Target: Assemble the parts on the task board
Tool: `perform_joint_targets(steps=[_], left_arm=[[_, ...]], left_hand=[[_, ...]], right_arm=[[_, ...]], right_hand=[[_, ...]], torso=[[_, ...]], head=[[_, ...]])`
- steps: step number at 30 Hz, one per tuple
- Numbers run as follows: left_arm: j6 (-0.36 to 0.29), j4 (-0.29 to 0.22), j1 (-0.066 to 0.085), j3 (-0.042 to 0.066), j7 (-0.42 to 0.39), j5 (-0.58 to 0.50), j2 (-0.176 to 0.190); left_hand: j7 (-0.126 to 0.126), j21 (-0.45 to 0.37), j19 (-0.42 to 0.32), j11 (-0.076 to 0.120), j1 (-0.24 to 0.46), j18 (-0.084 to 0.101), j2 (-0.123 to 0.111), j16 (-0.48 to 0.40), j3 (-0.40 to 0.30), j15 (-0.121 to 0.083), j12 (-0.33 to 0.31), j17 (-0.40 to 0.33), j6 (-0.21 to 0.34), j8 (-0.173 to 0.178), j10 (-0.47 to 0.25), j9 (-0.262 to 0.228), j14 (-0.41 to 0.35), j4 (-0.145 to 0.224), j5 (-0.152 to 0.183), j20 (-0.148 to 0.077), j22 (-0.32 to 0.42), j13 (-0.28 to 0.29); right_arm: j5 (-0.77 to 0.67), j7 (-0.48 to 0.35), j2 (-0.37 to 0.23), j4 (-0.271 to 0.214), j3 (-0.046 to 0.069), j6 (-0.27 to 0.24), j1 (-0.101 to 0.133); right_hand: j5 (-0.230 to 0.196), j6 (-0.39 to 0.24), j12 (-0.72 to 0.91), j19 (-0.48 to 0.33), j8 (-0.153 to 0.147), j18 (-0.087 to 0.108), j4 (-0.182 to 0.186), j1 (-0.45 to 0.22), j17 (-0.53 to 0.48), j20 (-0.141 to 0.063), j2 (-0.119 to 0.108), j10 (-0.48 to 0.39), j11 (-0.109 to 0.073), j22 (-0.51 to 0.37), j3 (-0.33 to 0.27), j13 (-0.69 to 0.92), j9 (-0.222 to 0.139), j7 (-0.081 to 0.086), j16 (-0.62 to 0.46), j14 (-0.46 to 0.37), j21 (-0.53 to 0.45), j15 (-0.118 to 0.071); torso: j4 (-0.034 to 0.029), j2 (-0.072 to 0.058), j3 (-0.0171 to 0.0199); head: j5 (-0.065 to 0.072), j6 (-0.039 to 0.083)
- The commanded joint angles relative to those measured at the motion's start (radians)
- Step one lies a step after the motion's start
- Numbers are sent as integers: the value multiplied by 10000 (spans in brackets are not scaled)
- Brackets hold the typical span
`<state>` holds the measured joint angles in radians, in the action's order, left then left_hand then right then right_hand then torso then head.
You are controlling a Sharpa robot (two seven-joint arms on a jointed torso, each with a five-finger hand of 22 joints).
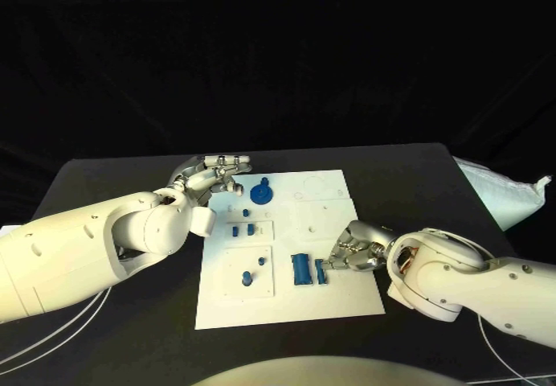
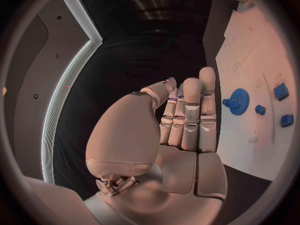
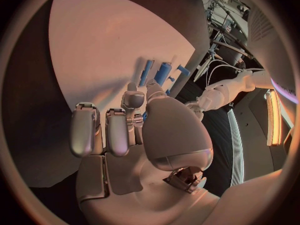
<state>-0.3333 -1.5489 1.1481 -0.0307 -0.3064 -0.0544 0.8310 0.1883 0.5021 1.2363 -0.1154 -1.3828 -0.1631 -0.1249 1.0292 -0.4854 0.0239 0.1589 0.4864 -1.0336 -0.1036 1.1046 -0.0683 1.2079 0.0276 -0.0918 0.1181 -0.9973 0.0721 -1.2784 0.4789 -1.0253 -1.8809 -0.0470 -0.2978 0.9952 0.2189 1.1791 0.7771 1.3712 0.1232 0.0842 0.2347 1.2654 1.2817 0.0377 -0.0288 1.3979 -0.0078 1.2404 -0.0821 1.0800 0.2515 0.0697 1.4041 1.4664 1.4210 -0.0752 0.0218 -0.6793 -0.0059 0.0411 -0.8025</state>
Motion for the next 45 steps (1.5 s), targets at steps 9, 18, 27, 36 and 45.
perform_joint_targets(steps=[9,18,27,36,45], left_arm=[[127,214,-165,-45,-480,-19,-141],[-73,964,-231,-45,-851,-219,-354],[-275,1578,-213,-9,-1096,-257,-373],[-338,1945,-153,5,-852,-184,-590],[-1432,1360,-378,87,-1201,13,-568]], left_hand=[[-21,-265,-305,-9,194,-178,0,-165,277,51,188,-157,142,-124,-224,-4,-426,-70,-26,62,120,-19],[31,-2681,-2800,-254,267,-115,106,-4088,772,559,295,-2162,644,-134,-772,22,-2395,-208,6,491,1810,-85],[-85,-4410,-4132,-565,160,-187,220,-7527,1075,1166,-163,-3633,839,45,-1053,30,-2503,-263,-17,1368,4208,-99],[-650,-5021,-6912,-148,4324,373,1249,-9076,2501,843,-1589,-4864,3776,1036,-4276,683,-5398,-276,918,702,6701,-721],[-1009,-5021,-8524,230,7137,654,1249,-9457,3205,533,-1589,-4864,5710,1036,-6277,683,-7372,-276,918,146,7684,-721]], right_arm=[[7176,-4414,-84,1369,25,-548,1282],[9988,-7385,1111,3743,26,-361,1617],[11314,-8815,2428,5837,65,362,1637],[11043,-8456,2796,6337,80,95,1603],[11438,-8805,2718,5604,169,-999,1364]], right_hand=[[-347,-738,-1122,-675,-318,94,-83,52,-762,134,288,-621,197,-983,-356,-646,-100,239,-553,354,-574,175],[-455,-1923,-4936,-3985,-584,970,-986,1446,-7022,567,844,-2674,746,-6361,138,-3818,-461,814,-6462,-1963,-4712,670],[-837,-2252,-7109,-5373,-613,981,-1551,2085,-10076,1713,836,-3239,1542,-9210,1070,-7769,-1159,1311,-11610,-4213,-9181,1820],[-1232,-5126,-7771,-7356,-1232,354,-2347,-2912,-11933,1173,288,-6460,1125,-11023,821,-10051,-2515,720,-13297,-7075,-11806,1573],[-2189,-7100,-7771,-9221,-1232,179,-2347,-5796,-12817,719,288,-8675,822,-11450,821,-10800,-2515,305,-14041,-9304,-12537,752]], torso=[[-68,243,-67],[-38,666,-132],[62,1007,-92],[28,1074,-71],[-168,1295,33]], head=[[115,226],[96,795],[-23,1339],[-48,1440],[-338,1906]])
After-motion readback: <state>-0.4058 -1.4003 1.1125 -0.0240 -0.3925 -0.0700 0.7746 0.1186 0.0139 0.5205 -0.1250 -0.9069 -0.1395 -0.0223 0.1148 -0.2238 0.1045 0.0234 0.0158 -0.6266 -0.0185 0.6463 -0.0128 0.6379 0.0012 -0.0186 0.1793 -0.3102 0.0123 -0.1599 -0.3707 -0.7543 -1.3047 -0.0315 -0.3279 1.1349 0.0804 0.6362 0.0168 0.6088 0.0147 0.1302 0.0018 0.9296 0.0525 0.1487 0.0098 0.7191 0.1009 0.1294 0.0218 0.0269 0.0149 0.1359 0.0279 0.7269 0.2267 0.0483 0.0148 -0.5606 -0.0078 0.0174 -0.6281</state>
